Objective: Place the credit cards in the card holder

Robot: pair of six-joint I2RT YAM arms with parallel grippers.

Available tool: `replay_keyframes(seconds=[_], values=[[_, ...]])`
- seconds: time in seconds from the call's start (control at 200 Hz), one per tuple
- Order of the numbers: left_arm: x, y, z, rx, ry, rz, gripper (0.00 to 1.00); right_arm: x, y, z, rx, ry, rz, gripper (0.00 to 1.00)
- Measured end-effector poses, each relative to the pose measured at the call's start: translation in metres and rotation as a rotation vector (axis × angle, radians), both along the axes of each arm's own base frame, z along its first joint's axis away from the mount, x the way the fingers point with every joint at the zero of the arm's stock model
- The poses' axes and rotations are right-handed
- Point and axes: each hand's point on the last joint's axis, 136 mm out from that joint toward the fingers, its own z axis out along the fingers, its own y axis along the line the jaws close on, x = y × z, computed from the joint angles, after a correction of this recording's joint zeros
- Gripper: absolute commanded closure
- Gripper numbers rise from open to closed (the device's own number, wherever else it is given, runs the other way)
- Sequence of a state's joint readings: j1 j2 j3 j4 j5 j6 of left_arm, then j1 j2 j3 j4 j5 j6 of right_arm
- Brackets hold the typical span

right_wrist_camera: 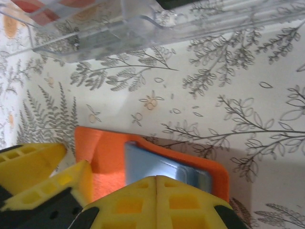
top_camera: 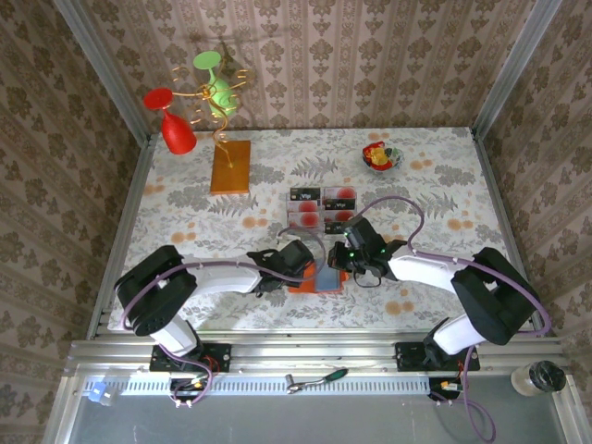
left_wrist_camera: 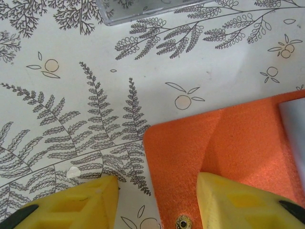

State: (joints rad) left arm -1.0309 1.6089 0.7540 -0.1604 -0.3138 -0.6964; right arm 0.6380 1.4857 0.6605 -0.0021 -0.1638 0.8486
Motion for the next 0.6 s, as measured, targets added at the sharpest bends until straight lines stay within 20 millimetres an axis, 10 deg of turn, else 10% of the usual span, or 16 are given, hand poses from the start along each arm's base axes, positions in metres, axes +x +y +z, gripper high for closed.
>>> replay_keyframes(seconds=[0.6], values=[[0.006, -0.024, 0.029, 0.051, -0.036, -0.057, 0.48, -0.006, 0.000, -0.022, -0.029, 0.034, 0.039, 1.00]])
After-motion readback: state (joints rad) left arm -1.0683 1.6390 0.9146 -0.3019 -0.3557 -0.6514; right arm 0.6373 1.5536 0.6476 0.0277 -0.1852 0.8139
